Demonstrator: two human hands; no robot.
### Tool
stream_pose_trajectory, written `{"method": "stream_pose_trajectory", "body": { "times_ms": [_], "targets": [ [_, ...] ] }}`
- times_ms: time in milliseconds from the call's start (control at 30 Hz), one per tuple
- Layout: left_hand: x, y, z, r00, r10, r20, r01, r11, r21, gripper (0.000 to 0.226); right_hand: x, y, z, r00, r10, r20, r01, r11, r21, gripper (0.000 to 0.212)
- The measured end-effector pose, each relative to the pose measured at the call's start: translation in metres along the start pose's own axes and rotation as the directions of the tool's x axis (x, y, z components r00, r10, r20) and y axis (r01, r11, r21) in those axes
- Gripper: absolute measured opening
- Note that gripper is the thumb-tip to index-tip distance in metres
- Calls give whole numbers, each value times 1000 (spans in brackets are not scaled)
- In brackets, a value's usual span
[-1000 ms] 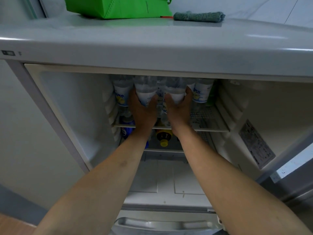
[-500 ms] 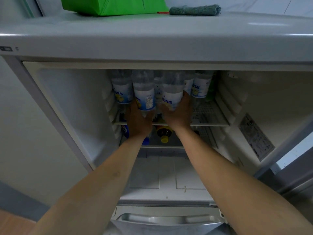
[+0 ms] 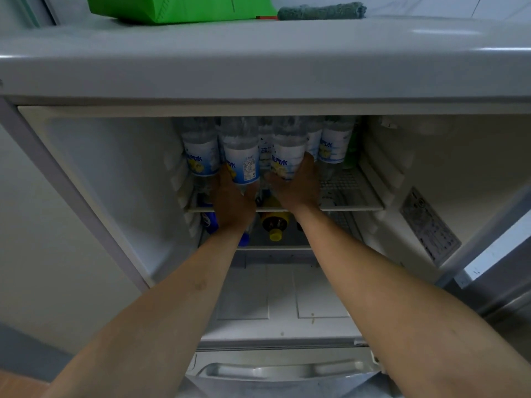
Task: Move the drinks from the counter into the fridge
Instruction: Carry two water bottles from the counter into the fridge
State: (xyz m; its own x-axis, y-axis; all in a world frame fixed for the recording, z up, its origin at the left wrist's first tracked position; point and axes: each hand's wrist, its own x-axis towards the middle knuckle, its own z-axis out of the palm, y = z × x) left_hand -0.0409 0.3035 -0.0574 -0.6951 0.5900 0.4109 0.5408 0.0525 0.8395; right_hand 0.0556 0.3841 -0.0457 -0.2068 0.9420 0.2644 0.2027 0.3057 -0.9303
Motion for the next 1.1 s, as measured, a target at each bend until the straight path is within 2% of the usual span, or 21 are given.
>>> {"method": "stream_pose_trajectory", "body": {
  "times_ms": [233,400,567,700,867,1000,1100],
  "targets": [
    [4,-4,-9,994,-23,109,37,991,-126,77,-14,0,1,998,-34,-53,36,998,51,84],
    [4,-10,-10,995,3,103,12,989,-145,78,-24,3,7,989,-62,-132,62,998,-5,72],
    [1,-12,-7,995,20,98,-8,992,-126,76,-25,5,9,991,-42,-126,37,998,-45,79],
    [-2,-8,-4,998,23,66,-17,996,-90,78,-26,5,9,991,-18,-129,15,1000,-22,84],
    [-15,-5,-4,999,30,-22,-34,983,-179,79,-32,8,9,992,-9,-129,11,1000,17,86],
    [-31,-18,-7,994,17,-109,-39,978,-207,78,-43,10,7,972,-75,-224,64,997,-52,71],
    [-49,-30,-6,995,24,-99,-52,956,-288,66,-59,16,3,952,-74,-297,49,995,-92,60]
  ]
}}
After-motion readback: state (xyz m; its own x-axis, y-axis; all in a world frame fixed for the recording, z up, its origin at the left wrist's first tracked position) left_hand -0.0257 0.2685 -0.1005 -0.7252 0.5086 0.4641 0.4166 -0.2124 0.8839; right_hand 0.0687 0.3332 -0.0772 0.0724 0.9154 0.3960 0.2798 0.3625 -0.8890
